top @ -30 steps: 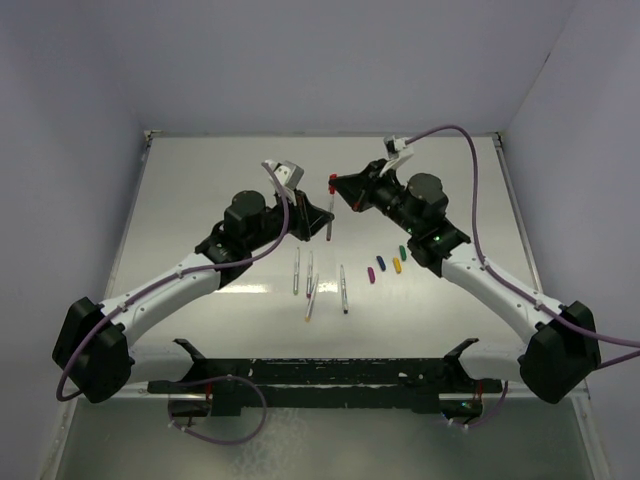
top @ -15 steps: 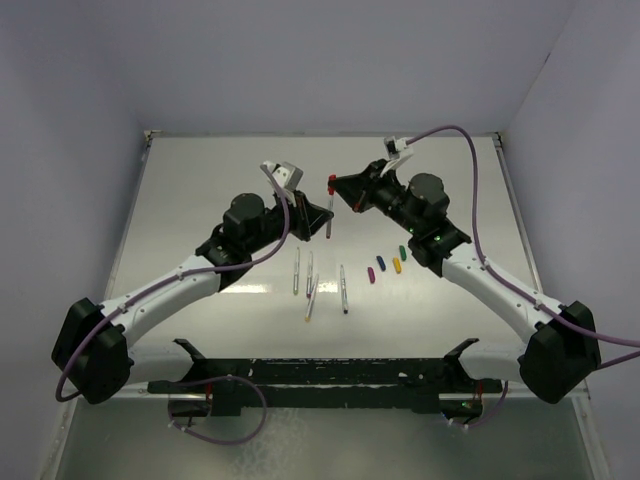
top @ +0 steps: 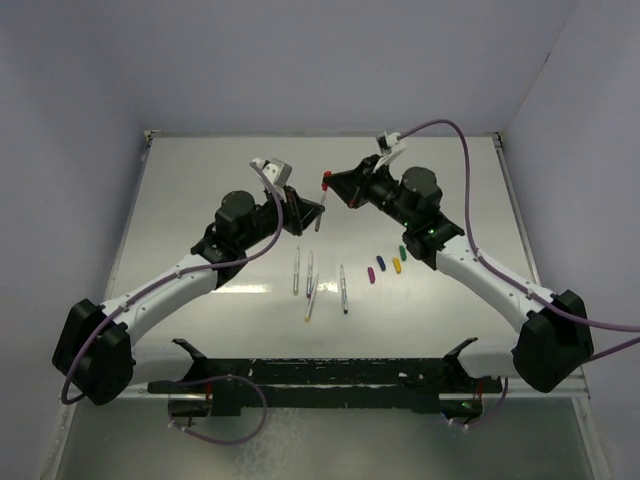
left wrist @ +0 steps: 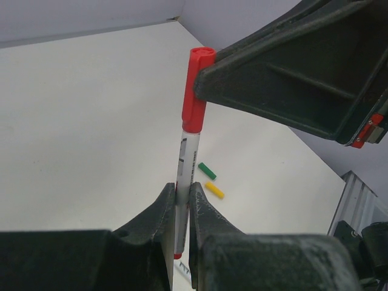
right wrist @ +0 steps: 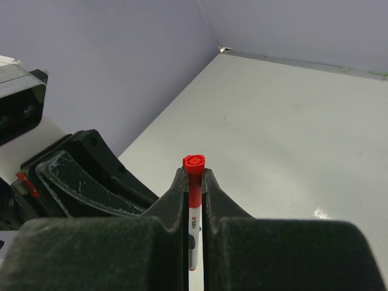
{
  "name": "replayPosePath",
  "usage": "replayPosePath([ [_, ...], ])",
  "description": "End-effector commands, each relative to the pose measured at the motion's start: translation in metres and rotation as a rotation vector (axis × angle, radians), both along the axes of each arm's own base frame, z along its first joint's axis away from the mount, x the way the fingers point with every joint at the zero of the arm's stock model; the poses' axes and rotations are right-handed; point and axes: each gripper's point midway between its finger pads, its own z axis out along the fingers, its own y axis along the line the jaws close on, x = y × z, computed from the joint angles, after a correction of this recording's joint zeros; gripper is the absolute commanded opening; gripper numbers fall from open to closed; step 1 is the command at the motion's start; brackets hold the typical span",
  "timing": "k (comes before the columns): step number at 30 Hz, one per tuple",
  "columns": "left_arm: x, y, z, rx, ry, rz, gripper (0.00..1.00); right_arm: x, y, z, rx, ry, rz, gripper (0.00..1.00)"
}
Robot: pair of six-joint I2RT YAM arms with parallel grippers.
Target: Insert the pens into the pen caps
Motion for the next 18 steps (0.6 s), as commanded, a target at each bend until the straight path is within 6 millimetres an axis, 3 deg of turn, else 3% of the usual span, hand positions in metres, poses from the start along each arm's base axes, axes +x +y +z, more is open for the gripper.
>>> replayPosePath([
  [1,0.019,0.045,0.159,-0.327,-0.421,0.156,0.00,-0.052,0.016,-0.107,-0.230,0.308,0.187,0.00],
  [12,0.023,0.037,0.152,-0.333,-0.383,0.108,0.00,-0.054,0.034,-0.123,-0.284,0.334,0.204,0.00],
  [14,0.021,0.039,0.152,-0.327,-0.385,0.112,0.00,-0.048,0.038,-0.114,-0.276,0.315,0.200,0.00],
  [18,0.020,0.042,0.154,-0.317,-0.388,0.124,0.00,-0.045,0.037,-0.115,-0.289,0.314,0.188,0.00],
])
